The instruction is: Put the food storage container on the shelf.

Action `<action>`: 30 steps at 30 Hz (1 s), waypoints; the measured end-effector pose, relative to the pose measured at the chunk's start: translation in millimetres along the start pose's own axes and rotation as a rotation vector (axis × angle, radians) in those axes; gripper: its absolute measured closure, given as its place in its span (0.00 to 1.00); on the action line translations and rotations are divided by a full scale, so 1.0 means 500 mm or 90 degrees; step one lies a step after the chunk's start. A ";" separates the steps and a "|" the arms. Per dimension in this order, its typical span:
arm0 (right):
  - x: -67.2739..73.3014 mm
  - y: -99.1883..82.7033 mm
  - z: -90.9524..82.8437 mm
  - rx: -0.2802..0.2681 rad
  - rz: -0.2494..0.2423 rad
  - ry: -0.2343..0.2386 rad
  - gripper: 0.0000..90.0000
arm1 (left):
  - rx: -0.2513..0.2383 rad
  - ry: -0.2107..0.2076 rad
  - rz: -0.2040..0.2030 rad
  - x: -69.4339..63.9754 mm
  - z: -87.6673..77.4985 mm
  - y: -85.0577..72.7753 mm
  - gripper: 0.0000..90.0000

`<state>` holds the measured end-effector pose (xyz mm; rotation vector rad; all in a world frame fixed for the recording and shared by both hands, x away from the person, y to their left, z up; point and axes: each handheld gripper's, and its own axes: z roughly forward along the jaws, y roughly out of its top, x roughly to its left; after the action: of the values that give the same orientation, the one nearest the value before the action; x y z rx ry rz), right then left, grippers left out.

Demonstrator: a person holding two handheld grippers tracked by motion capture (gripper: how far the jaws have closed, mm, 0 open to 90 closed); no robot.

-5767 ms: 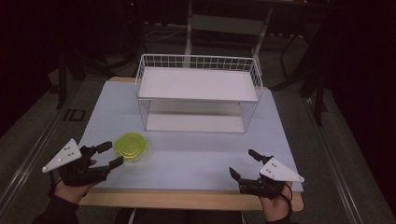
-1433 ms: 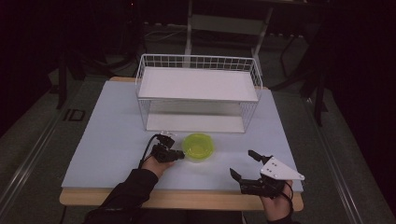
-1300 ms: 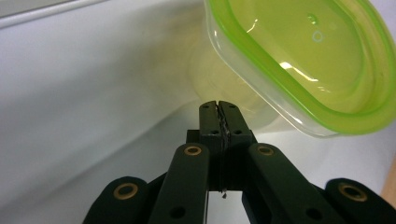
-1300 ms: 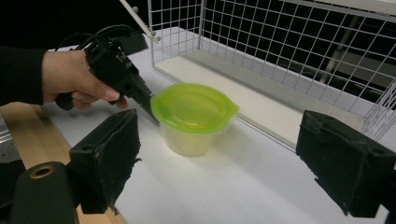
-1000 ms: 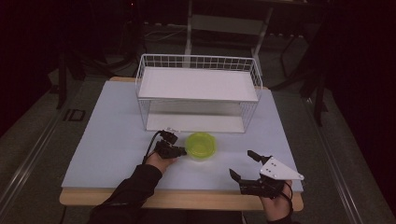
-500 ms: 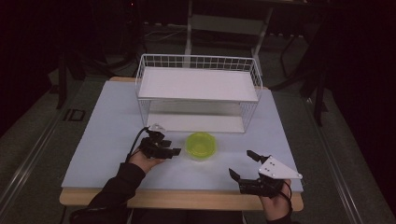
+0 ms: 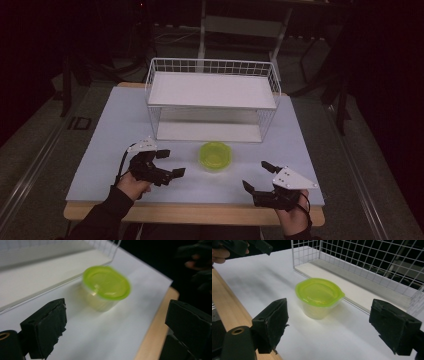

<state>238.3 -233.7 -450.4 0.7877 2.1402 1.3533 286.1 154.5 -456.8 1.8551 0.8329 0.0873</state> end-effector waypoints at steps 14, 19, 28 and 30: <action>-0.008 0.059 0.022 0.033 -0.015 0.025 0.15 | 0.001 -0.083 0.013 -0.045 0.002 0.061 0.06; -0.026 0.082 0.044 0.058 0.024 0.030 0.16 | 0.006 -0.033 0.023 -0.044 0.020 0.081 0.06; -0.056 0.114 0.112 0.094 0.106 0.062 0.14 | 0.032 0.007 -0.006 -0.024 0.084 0.097 0.07; -0.061 0.115 0.129 0.108 0.123 0.068 0.16 | 0.041 0.011 -0.020 -0.019 0.099 0.096 0.09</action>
<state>315.1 -194.1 -420.4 1.0330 2.3358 1.3470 324.1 100.1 -435.5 1.9038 0.8846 0.0572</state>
